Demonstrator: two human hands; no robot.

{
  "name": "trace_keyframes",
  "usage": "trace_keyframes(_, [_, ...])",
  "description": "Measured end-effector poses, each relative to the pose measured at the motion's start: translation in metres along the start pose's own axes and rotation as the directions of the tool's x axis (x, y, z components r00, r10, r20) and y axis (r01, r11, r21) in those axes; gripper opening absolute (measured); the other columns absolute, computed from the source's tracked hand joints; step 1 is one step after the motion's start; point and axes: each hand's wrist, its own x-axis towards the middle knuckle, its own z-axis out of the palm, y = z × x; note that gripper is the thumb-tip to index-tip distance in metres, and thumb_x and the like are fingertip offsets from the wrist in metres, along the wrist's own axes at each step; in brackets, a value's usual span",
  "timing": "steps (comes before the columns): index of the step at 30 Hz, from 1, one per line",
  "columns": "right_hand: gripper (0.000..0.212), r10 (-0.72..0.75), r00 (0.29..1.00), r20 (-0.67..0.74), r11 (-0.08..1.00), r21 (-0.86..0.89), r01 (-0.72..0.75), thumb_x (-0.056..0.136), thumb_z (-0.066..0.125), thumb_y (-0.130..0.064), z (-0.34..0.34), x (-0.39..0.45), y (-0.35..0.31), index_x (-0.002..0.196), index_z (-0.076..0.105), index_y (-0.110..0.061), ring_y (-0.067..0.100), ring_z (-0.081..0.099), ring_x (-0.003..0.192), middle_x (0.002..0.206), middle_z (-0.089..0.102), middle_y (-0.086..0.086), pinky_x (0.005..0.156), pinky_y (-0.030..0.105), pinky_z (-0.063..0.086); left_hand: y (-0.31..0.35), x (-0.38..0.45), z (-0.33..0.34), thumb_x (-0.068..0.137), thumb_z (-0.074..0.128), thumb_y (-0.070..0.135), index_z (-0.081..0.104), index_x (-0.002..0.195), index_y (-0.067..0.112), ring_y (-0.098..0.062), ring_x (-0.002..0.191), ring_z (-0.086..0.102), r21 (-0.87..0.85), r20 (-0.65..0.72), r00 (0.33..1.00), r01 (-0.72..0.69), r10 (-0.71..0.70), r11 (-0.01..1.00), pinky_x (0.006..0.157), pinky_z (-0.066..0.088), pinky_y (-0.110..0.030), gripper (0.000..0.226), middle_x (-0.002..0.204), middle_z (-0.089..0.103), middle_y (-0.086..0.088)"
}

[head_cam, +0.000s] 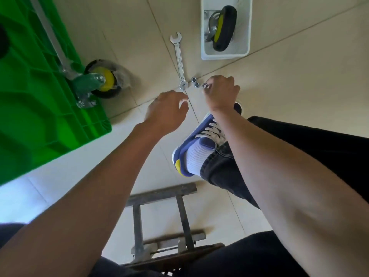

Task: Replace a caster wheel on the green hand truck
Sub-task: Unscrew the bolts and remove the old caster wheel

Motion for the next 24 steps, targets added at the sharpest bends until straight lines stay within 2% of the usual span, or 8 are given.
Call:
trace_keyframes(5, [0.025, 0.010, 1.000, 0.015, 0.999, -0.040, -0.009, 0.098, 0.052, -0.017, 0.015, 0.003, 0.002, 0.111, 0.074, -0.020, 0.029, 0.056, 0.110, 0.108, 0.073, 0.003, 0.080, 0.036, 0.031, -0.005, 0.016, 0.006, 0.100, 0.044, 0.036, 0.066, 0.124, 0.035, -0.023, 0.119, 0.058, -0.015, 0.014, 1.000, 0.012, -0.012, 1.000, 0.099, 0.045, -0.037, 0.033, 0.135, 0.063, 0.005])
trace_keyframes(8, [0.028, -0.053, 0.999, 0.001, 0.993, -0.106, 0.053, 0.098, 0.049, -0.013, 0.015, 0.005, 0.001, 0.110, 0.074, -0.018, 0.030, 0.056, 0.108, 0.104, 0.072, 0.004, 0.082, 0.038, 0.034, -0.010, 0.020, 0.008, 0.101, 0.044, 0.031, 0.066, 0.125, 0.035, -0.022, 0.119, 0.059, -0.037, 0.018, 1.000, 0.017, -0.017, 0.999, 0.102, 0.046, -0.038, 0.033, 0.134, 0.063, 0.005])
trace_keyframes(13, [0.029, -0.141, 0.990, -0.017, 0.974, -0.182, 0.136, 0.096, 0.047, -0.009, 0.018, -0.001, -0.008, 0.100, 0.074, -0.016, 0.029, 0.055, 0.101, 0.094, 0.069, 0.004, 0.077, 0.037, 0.025, -0.018, 0.019, 0.009, 0.101, 0.044, 0.029, 0.066, 0.127, 0.034, -0.019, 0.119, 0.059, -0.080, 0.037, 0.999, 0.031, -0.028, 0.996, 0.104, 0.046, -0.036, 0.034, 0.134, 0.063, 0.007])
trace_keyframes(18, [0.026, -0.144, 0.989, -0.019, 0.984, -0.105, 0.142, 0.096, 0.050, -0.009, 0.022, -0.004, -0.011, 0.100, 0.075, -0.013, 0.030, 0.056, 0.101, 0.095, 0.069, 0.007, 0.076, 0.036, 0.028, -0.017, 0.009, 0.005, 0.102, 0.044, 0.029, 0.065, 0.128, 0.035, -0.016, 0.121, 0.058, -0.084, 0.025, 1.000, 0.016, -0.014, 0.996, 0.104, 0.043, -0.034, 0.034, 0.135, 0.062, 0.009])
trace_keyframes(21, [0.017, -0.125, 0.992, -0.004, 0.992, 0.000, 0.125, 0.095, 0.053, -0.007, 0.014, -0.004, -0.005, 0.098, 0.069, -0.003, 0.034, 0.059, 0.098, 0.097, 0.067, 0.014, 0.071, 0.036, 0.033, -0.018, 0.003, -0.001, 0.101, 0.045, 0.029, 0.066, 0.127, 0.034, -0.015, 0.118, 0.060, -0.103, 0.015, 1.000, 0.014, -0.012, 0.995, 0.104, 0.045, -0.034, 0.034, 0.133, 0.063, 0.009])
trace_keyframes(24, [0.017, -0.081, 0.996, -0.029, 0.994, 0.073, 0.083, 0.092, 0.053, -0.004, 0.002, -0.008, -0.002, 0.100, 0.068, -0.003, 0.034, 0.060, 0.095, 0.097, 0.066, 0.014, 0.069, 0.035, 0.037, -0.017, -0.007, -0.009, 0.101, 0.045, 0.029, 0.067, 0.126, 0.033, -0.015, 0.117, 0.059, -0.099, -0.001, 1.000, 0.004, -0.004, 0.995, 0.102, 0.042, -0.029, 0.033, 0.132, 0.064, 0.009])
